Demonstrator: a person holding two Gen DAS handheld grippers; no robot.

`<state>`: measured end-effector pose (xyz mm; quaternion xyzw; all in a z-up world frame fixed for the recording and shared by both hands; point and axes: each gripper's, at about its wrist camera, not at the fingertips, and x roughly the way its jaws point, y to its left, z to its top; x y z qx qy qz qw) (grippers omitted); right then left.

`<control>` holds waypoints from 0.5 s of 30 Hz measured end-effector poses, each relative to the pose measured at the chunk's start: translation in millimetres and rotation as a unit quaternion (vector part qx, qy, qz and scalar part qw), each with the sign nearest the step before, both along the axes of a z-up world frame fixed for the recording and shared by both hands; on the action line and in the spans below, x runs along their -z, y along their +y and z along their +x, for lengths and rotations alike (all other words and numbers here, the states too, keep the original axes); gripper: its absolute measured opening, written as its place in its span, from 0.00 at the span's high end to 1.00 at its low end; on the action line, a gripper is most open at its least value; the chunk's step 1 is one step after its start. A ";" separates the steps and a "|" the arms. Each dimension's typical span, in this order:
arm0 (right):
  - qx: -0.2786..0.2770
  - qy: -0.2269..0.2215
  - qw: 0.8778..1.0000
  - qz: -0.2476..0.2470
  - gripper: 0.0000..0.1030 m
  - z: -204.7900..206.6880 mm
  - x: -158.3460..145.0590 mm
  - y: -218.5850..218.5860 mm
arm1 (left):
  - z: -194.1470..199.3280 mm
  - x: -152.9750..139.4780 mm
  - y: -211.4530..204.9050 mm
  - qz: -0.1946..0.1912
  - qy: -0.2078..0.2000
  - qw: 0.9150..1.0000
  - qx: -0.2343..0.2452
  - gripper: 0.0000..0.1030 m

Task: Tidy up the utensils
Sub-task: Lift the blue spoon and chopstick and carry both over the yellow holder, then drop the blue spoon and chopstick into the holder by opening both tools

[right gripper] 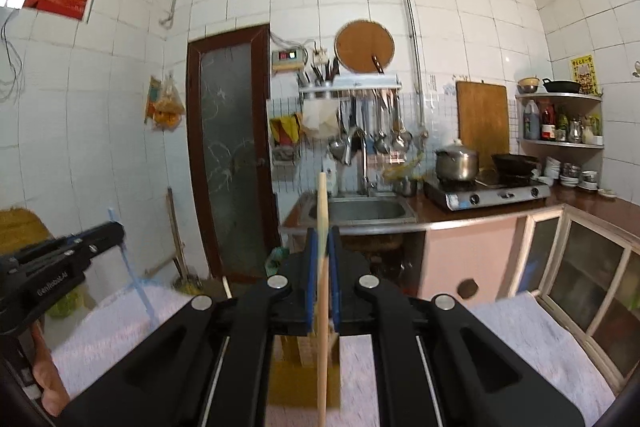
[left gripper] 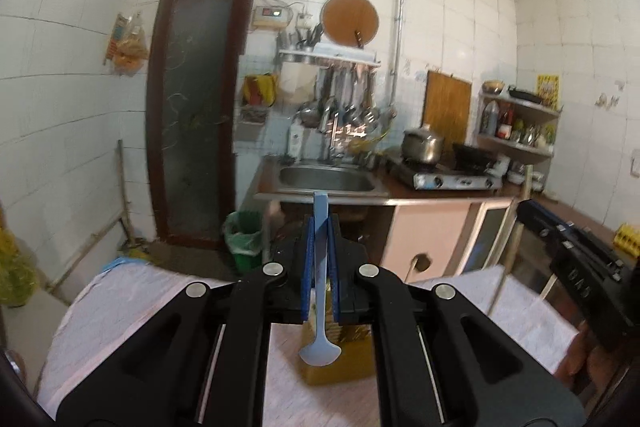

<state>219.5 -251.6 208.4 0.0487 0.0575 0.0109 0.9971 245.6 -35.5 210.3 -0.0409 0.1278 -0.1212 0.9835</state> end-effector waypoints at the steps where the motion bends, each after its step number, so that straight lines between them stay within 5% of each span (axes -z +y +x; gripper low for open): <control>1: 0.002 -0.006 1.000 -0.002 0.94 7.6 -3.2 0.3 | 7.8 -5.1 -3.8 -0.003 -0.006 1.000 0.001 0.95; 7: 0.003 -0.034 0.999 -0.008 0.94 46.3 -2.9 0.9 | 47.8 -2.5 -27.2 0.000 -0.016 1.000 0.009 0.95; 15: -0.003 -0.021 1.000 -0.012 0.94 90.5 55.8 -0.1 | 97.0 65.7 -43.2 0.004 0.025 0.999 0.019 0.95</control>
